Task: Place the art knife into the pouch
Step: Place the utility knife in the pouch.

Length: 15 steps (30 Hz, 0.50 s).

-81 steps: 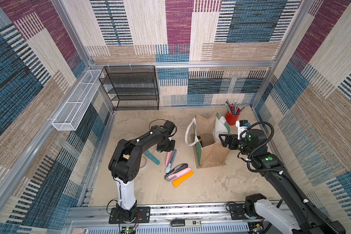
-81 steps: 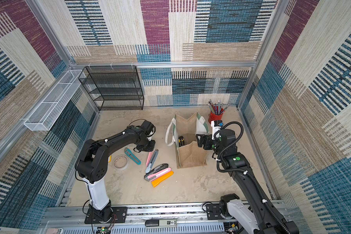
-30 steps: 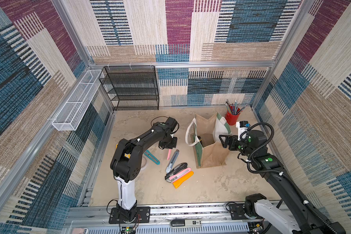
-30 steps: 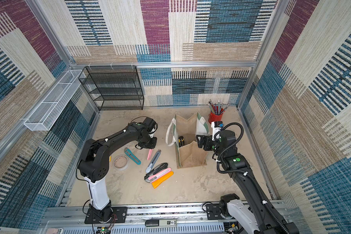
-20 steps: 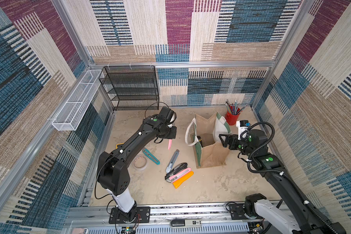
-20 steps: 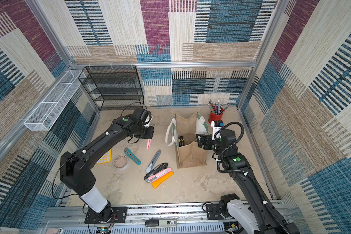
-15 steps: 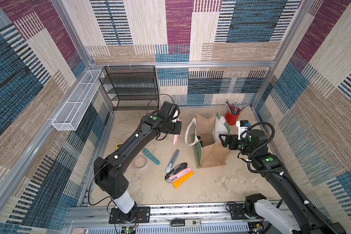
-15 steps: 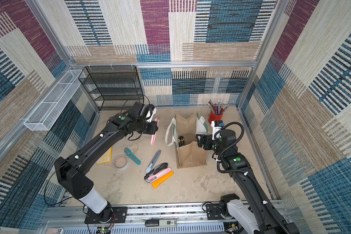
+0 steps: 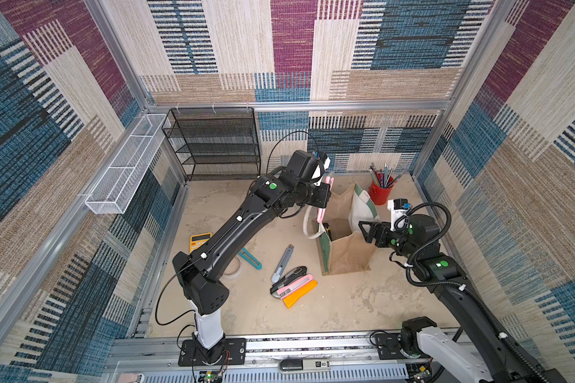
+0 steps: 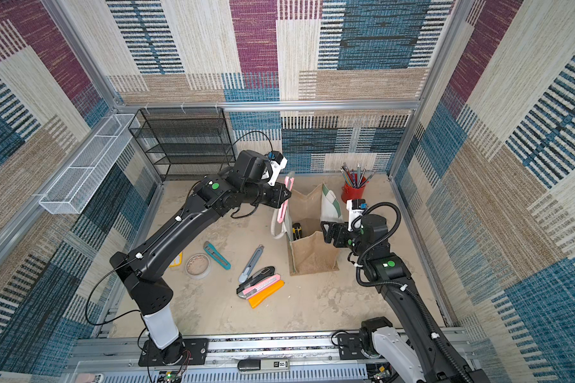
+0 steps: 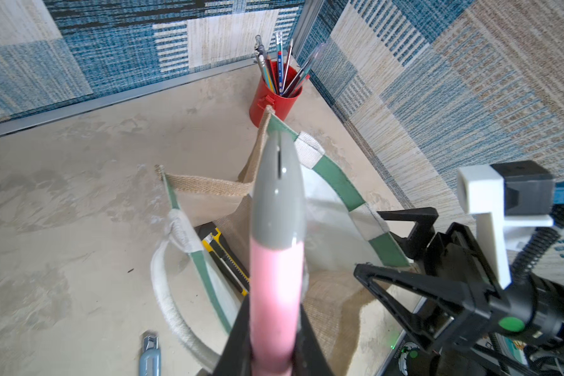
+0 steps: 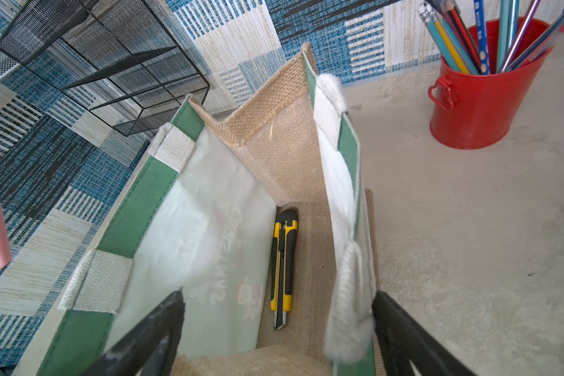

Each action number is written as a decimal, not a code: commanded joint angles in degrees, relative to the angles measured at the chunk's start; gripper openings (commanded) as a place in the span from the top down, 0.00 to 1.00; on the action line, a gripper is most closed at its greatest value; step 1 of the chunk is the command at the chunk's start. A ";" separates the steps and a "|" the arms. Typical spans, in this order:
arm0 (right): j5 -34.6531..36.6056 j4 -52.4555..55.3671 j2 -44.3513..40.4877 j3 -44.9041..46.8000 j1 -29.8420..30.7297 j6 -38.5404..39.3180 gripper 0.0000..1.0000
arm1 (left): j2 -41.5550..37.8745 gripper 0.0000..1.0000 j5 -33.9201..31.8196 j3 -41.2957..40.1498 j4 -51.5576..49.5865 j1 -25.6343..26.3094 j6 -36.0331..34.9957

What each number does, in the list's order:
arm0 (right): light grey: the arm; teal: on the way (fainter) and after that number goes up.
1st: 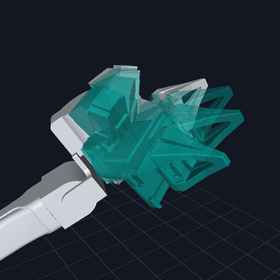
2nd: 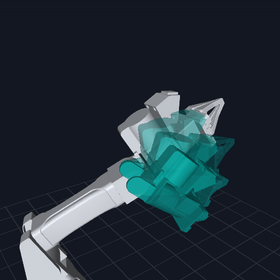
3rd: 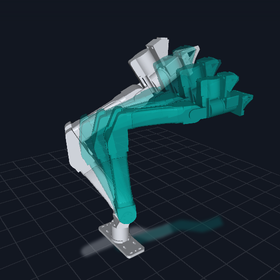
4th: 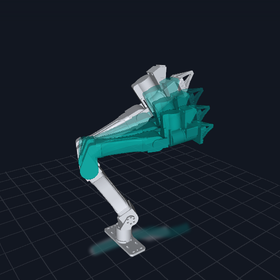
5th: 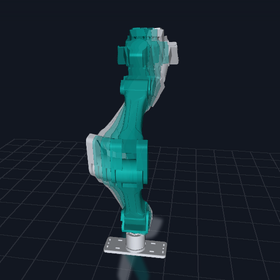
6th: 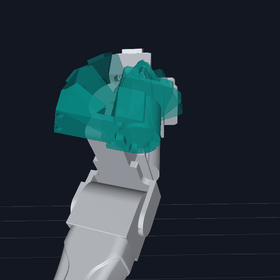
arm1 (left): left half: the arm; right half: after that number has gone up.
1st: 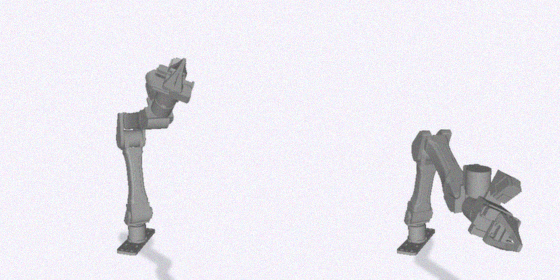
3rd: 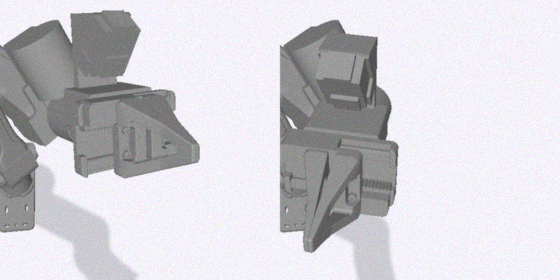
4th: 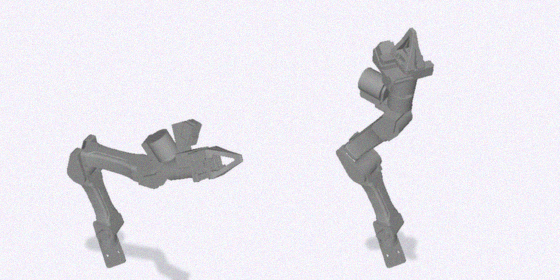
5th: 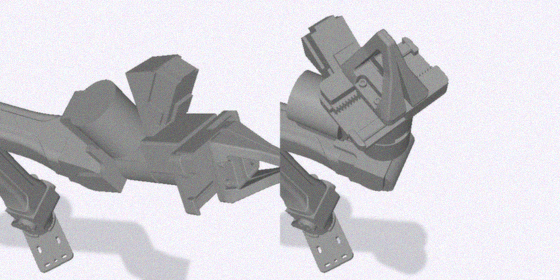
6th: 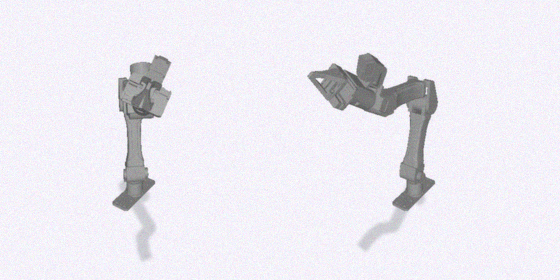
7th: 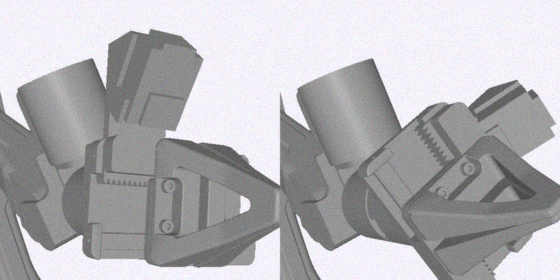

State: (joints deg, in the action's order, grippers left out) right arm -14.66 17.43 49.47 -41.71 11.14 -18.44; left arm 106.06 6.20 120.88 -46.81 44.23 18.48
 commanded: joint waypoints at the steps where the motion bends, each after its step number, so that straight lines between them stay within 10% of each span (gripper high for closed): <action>1: -1.61 -1.87 -0.73 0.13 0.02 -1.43 0.09 | 2.16 1.00 0.23 1.47 4.01 0.72 0.59; 10: -1.60 -1.00 -3.60 1.32 0.03 -1.43 0.09 | 9.82 1.00 1.75 6.27 3.72 1.21 -0.09; 15: -0.64 0.26 -5.24 1.48 0.03 -1.19 0.01 | 11.25 0.65 2.74 7.65 3.65 1.47 -1.47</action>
State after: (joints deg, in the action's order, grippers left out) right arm -15.88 17.74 44.82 -40.07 11.14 -19.46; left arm 116.97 7.86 127.63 -44.34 45.50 18.20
